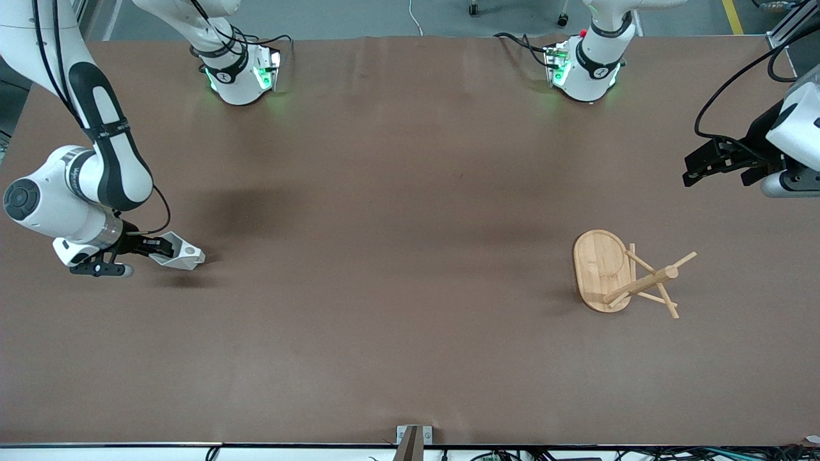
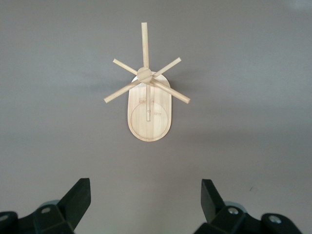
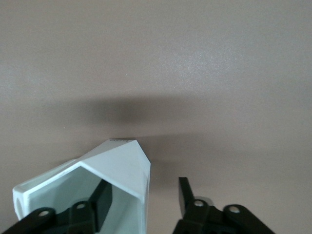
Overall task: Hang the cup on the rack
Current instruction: 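Reach the right gripper down and grasp the white cup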
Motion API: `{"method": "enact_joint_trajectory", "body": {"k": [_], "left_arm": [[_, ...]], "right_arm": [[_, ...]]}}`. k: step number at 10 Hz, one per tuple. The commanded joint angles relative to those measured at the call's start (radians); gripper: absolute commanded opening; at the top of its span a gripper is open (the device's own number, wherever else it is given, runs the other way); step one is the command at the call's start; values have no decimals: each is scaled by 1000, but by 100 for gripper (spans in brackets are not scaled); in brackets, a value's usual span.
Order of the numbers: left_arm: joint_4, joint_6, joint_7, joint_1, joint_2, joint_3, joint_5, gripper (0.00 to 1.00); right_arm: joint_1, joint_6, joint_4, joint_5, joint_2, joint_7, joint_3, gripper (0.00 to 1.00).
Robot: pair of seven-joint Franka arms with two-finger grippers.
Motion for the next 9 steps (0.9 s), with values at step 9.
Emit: {"method": "enact_joint_trajectory", "body": {"k": [9], "left_arm": [[-18,5,13,3,13,-3,19,100]], "right_arm": [[6,-352,235,89,5,-236,32,0]]}}
